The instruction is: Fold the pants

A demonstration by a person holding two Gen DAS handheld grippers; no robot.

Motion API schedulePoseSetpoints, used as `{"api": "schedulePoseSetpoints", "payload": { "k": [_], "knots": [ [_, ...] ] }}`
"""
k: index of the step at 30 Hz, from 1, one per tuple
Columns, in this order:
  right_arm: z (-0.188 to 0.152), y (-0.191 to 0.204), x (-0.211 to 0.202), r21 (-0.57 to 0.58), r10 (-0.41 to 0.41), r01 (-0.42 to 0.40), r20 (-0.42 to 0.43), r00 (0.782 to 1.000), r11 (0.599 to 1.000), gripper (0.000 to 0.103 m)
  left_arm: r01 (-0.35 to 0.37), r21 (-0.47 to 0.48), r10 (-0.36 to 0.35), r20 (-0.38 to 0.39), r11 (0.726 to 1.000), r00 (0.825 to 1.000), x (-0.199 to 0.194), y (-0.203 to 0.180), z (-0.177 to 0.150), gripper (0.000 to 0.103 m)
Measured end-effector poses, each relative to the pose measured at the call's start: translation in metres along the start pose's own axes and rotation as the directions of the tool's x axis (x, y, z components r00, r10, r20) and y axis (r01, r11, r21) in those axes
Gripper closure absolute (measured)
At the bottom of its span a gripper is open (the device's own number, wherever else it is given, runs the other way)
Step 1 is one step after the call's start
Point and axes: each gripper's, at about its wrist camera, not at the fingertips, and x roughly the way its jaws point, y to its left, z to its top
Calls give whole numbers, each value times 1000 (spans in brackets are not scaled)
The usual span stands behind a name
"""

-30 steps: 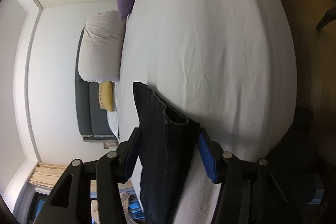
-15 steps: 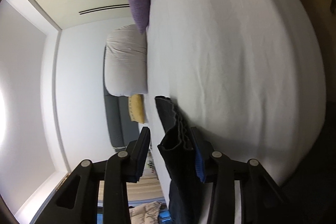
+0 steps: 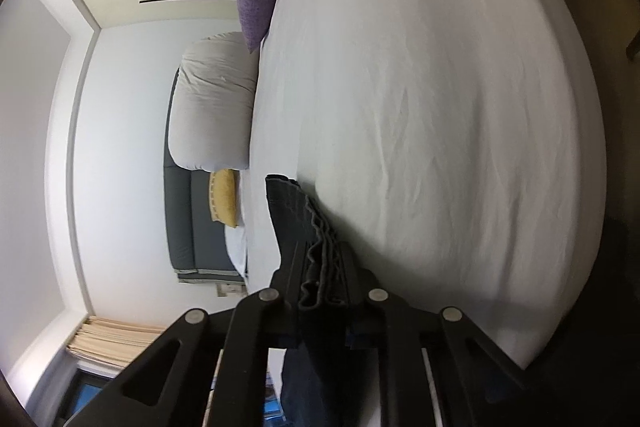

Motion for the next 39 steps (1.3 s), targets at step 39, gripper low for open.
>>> {"api": "schedulePoseSetpoints", "payload": {
  "k": [39],
  "knots": [
    [-322, 143, 113, -972, -549, 201, 236, 802, -124, 90, 453, -347, -438, 125, 821, 890, -19, 27, 22, 13]
  ]
}}
